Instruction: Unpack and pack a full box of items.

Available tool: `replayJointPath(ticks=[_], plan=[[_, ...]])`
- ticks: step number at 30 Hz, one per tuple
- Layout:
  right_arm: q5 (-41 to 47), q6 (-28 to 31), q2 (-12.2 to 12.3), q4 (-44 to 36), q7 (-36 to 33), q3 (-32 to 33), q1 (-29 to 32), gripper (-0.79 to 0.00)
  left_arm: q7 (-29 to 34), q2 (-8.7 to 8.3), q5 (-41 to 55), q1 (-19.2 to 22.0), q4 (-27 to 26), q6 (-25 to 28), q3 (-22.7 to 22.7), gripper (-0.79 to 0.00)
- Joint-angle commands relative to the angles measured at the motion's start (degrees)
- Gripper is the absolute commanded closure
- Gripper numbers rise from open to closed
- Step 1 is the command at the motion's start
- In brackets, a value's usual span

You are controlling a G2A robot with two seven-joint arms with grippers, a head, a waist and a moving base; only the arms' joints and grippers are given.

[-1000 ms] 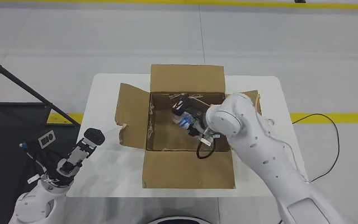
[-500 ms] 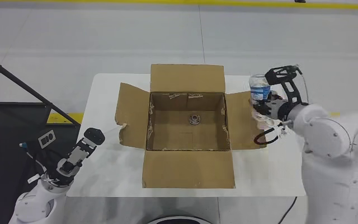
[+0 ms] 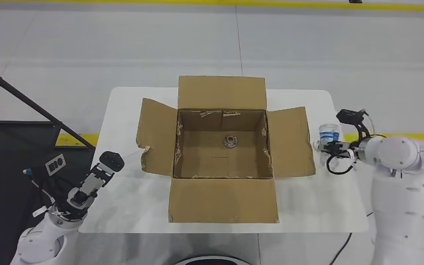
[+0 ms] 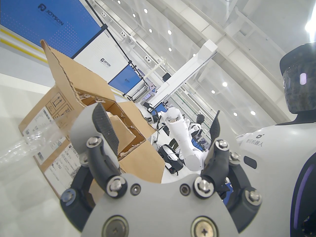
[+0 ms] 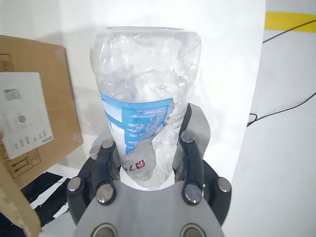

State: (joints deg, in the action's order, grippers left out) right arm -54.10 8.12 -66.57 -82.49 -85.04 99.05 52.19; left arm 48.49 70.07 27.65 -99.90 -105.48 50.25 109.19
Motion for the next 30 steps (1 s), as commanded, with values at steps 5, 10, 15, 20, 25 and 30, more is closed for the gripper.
replayJointPath(ticks=[5, 10, 15, 20, 25, 30], plan=[[1.1, 2.5, 0.7, 5.5, 0.2, -0.3, -0.2, 0.000, 0.0, 0.00, 0.0, 0.0, 0.0, 0.0, 0.0, -0.785], [0.7, 2.8, 1.2, 8.5, 0.7, -1.5, -0.9, 0.000, 0.0, 0.00, 0.0, 0.0, 0.0, 0.0, 0.0, -0.785], [0.9, 2.9, 1.5, 11.7, 1.6, -3.5, -2.3, -0.135, 0.0, 0.00, 0.0, 0.0, 0.0, 0.0, 0.0, -0.785], [1.2, 2.8, 1.8, 13.8, 1.9, -5.0, -3.8, -0.339, 0.0, 0.00, 0.0, 0.0, 0.0, 0.0, 0.0, -0.785], [1.6, 2.7, 2.1, 14.6, 2.0, -6.0, -4.5, -0.471, 0.0, 0.00, 0.0, 0.0, 0.0, 0.0, 0.0, -0.785], [2.1, 2.3, 2.6, 14.4, 1.9, -6.3, -4.6, -0.686, 0.0, 0.00, 0.0, 0.0, 0.0, 0.0, 0.0, -0.785]])
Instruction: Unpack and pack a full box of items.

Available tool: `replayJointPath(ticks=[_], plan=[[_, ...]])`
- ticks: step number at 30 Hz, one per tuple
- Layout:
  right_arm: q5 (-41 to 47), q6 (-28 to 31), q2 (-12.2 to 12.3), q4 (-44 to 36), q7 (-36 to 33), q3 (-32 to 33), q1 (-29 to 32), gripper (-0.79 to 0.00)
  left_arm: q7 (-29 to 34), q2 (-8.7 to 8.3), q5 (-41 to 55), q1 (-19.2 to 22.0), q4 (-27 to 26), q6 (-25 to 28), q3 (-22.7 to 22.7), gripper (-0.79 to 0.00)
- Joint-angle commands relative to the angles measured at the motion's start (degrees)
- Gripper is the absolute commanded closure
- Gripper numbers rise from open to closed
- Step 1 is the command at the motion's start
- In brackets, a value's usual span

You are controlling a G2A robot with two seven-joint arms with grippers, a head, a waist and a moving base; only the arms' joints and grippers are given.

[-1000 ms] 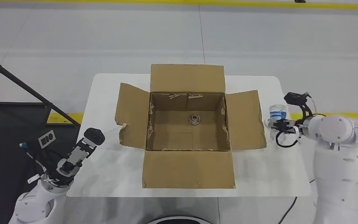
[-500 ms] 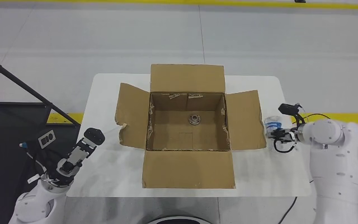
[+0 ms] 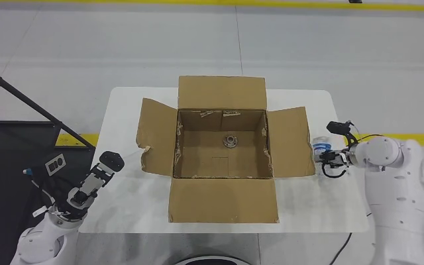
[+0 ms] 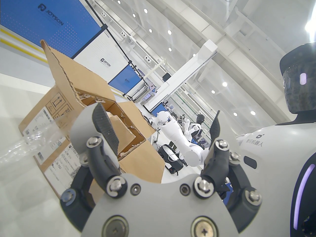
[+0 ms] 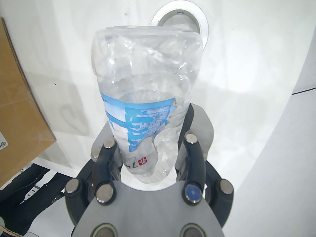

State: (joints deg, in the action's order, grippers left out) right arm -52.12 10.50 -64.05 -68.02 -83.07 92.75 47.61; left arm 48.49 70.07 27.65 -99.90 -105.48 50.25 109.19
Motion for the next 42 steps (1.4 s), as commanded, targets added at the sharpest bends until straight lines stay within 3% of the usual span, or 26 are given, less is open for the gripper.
replayJointPath(ticks=[1, 6, 13, 19, 32, 42], plan=[[0.2, -0.1, 0.2, -0.2, -0.1, 0.0, 0.0, -0.702, 0.0, 0.00, 0.0, 0.0, 0.0, 0.0, 0.0, -0.785], [0.8, -0.8, 0.7, -1.8, -0.2, 0.2, 0.4, -0.785, 0.0, 0.00, 0.0, 0.0, 0.0, 0.0, 0.0, -0.785], [5.0, -4.7, 1.8, -11.3, 3.1, 6.0, 3.5, -0.785, 0.0, 0.00, 0.0, 0.0, 0.0, 0.0, 0.0, -0.785], [19.6, -3.3, 2.1, -19.4, 4.8, 10.8, 8.0, -0.785, 0.0, 0.00, 0.0, 0.0, 0.0, 0.0, 0.0, -0.785], [31.9, 0.5, 2.5, -23.0, 4.7, 4.4, 9.0, -0.785, 0.0, 0.00, 0.0, 0.0, 0.0, 0.0, 0.0, -0.785], [35.3, 0.6, 3.1, -25.3, 4.6, 0.5, 10.5, -0.785, 0.0, 0.00, 0.0, 0.0, 0.0, 0.0, 0.0, -0.785]])
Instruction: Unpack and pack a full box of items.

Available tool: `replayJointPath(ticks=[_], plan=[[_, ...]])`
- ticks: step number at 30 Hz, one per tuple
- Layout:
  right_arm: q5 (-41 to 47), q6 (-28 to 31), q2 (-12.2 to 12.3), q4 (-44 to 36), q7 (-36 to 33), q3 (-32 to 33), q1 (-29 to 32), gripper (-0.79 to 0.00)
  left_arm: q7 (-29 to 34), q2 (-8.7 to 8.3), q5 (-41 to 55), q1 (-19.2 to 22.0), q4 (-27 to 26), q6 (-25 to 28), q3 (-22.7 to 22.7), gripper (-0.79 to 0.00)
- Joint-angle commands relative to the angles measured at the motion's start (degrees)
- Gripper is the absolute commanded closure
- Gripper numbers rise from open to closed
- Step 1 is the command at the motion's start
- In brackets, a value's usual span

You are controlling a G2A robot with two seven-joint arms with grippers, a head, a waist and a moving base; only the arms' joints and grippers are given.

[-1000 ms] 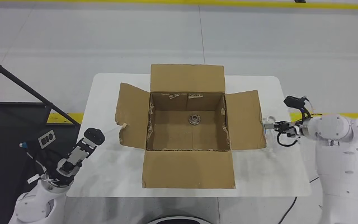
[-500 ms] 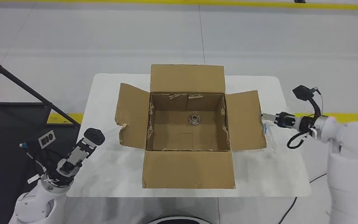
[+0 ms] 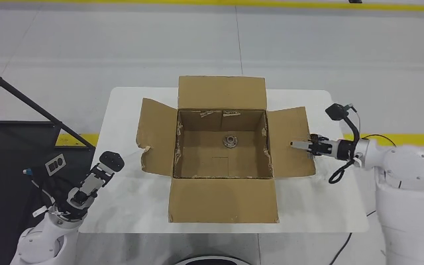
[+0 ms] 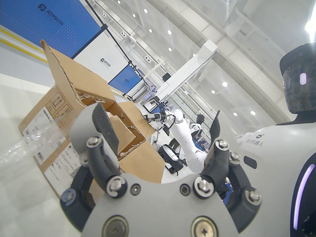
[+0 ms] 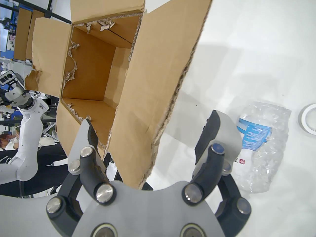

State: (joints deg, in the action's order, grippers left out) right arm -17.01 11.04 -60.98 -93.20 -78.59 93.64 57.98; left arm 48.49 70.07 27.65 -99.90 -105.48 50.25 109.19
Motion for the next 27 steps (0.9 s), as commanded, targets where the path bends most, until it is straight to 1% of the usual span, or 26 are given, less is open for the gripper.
replayJointPath(ticks=[1, 15, 27], plan=[[-0.1, -0.1, 0.1, -0.2, 0.4, -0.8, 0.1, -0.785, 0.0, 0.00, 0.0, 0.0, 0.0, 0.0, 0.0, -0.785], [-2.9, -3.8, 0.6, -6.2, 3.2, -7.5, 0.1, -0.785, 0.0, 0.00, 0.0, 0.0, 0.0, 0.0, 0.0, -0.785], [-4.0, -5.6, 1.0, -7.7, 4.2, -12.0, -1.7, -0.785, 0.0, 0.00, 0.0, 0.0, 0.0, 0.0, 0.0, -0.785]])
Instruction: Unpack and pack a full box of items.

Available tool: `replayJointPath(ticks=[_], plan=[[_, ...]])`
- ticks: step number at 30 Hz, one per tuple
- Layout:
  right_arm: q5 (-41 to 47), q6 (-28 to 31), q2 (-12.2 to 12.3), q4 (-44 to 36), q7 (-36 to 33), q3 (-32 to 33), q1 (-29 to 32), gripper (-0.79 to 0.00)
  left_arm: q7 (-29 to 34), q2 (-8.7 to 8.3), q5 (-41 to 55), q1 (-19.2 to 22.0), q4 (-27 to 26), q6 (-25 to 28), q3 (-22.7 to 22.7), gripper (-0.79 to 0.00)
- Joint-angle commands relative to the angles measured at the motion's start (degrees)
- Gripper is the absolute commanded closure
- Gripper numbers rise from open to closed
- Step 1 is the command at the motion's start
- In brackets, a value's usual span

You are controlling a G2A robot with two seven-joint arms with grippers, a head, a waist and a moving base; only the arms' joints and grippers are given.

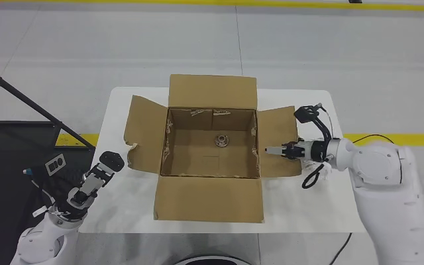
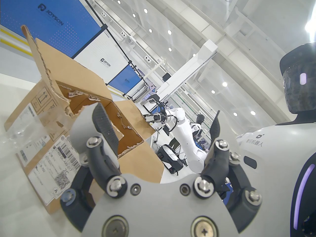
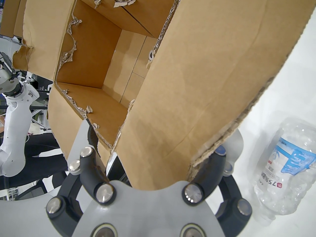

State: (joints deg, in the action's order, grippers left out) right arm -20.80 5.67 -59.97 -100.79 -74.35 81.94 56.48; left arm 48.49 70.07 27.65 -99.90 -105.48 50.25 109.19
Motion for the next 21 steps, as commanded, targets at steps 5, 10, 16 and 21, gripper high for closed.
replayJointPath(ticks=[5, 10, 16, 21], plan=[[-1.0, -1.2, 0.1, -1.0, -0.2, -2.6, -1.6, -0.785, 0.0, 0.00, 0.0, 0.0, 0.0, 0.0, 0.0, -0.785], [-1.2, -1.8, 0.1, -1.0, -0.4, -5.0, -3.3, -0.785, 0.0, 0.00, 0.0, 0.0, 0.0, 0.0, 0.0, -0.785], [-2.2, -3.6, 0.3, -0.8, 0.2, -5.7, -4.6, -0.785, 0.0, 0.00, 0.0, 0.0, 0.0, 0.0, 0.0, -0.785], [-8.8, -8.9, 1.3, -6.9, 0.4, -1.9, -3.0, -0.785, 0.0, 0.00, 0.0, 0.0, 0.0, 0.0, 0.0, -0.785]])
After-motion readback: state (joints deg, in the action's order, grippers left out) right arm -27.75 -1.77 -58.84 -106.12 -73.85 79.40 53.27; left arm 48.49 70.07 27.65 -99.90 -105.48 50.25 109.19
